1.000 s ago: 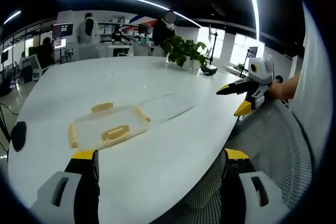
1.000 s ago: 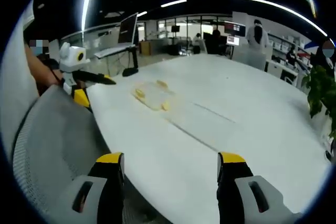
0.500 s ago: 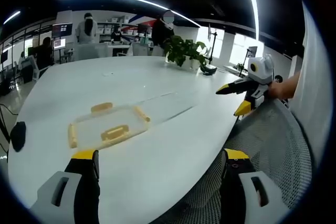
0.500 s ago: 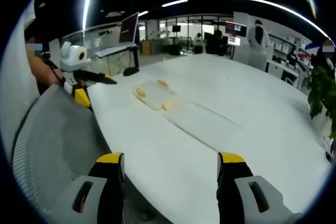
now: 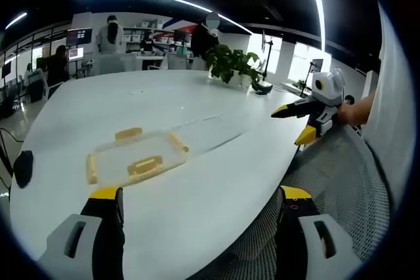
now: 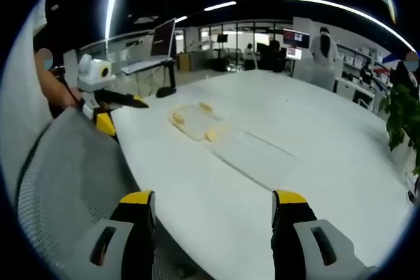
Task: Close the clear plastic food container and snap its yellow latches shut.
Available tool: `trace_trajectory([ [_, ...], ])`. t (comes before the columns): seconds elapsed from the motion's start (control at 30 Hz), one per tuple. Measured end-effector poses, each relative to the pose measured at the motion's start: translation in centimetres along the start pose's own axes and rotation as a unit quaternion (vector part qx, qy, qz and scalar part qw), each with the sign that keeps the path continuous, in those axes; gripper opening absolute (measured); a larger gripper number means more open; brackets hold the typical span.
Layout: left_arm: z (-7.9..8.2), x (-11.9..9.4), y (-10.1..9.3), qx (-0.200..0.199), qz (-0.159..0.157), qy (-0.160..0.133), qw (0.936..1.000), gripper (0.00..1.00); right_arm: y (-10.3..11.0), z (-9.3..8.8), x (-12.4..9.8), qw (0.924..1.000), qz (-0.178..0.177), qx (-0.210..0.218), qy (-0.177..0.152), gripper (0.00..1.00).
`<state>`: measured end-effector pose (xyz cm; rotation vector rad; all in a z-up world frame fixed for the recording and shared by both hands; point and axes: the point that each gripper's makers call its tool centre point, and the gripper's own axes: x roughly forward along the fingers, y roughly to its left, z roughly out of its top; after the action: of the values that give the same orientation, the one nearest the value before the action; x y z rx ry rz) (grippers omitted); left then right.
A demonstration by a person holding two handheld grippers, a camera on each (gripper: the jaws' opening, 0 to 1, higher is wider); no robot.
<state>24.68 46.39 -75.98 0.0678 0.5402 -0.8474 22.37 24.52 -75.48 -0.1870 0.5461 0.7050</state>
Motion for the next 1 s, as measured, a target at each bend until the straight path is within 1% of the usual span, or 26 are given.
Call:
trace_trajectory([
  [0.2, 0.0, 0.0, 0.0, 0.0, 0.001, 0.003, 1.0, 0.98, 0.1, 0.0, 0.0, 1.0, 0.002, -0.002, 0.001, 0.73],
  [0.27, -0.1, 0.0, 0.1, 0.003, 0.001, 0.004, 1.0, 0.98, 0.2, 0.1, 0.1, 0.9998, 0.004, -0.016, 0.005, 0.73],
  [0.43, 0.0, 0.0, 0.2, 0.011, 0.004, 0.007, 0.9999, 0.98, 0.3, 0.4, 0.2, 0.9997, 0.01, -0.022, 0.005, 0.74],
  [0.53, 0.2, -0.1, 0.2, 0.022, 0.004, 0.011, 0.9997, 0.97, 0.7, 0.7, 0.7, 0.9977, 0.023, -0.061, 0.02, 0.72],
  [0.57, 0.1, -0.1, 0.1, 0.024, 0.002, 0.016, 0.9996, 0.95, 0.8, 0.7, 0.9, 0.9973, 0.026, -0.065, 0.024, 0.7],
  [0.63, -0.2, -0.1, 0.1, 0.029, -0.002, 0.027, 0.9992, 0.93, 0.8, 0.9, 1.3, 0.9967, 0.032, -0.07, 0.027, 0.67],
  [0.77, -0.2, -0.1, 0.1, 0.037, -0.008, 0.032, 0.9988, 0.91, 0.7, 1.4, 1.7, 0.9957, 0.038, -0.079, 0.031, 0.67],
  [0.9, 0.0, 0.0, 0.6, 0.03, -0.011, 0.03, 0.999, 0.91, 0.5, 1.9, 2.6, 0.995, 0.042, -0.084, 0.035, 0.67],
  [1.0, 0.0, 0.1, 1.0, 0.036, -0.012, 0.038, 0.9986, 0.91, 0.7, 2.4, 3.3, 0.9941, 0.047, -0.09, 0.037, 0.67],
])
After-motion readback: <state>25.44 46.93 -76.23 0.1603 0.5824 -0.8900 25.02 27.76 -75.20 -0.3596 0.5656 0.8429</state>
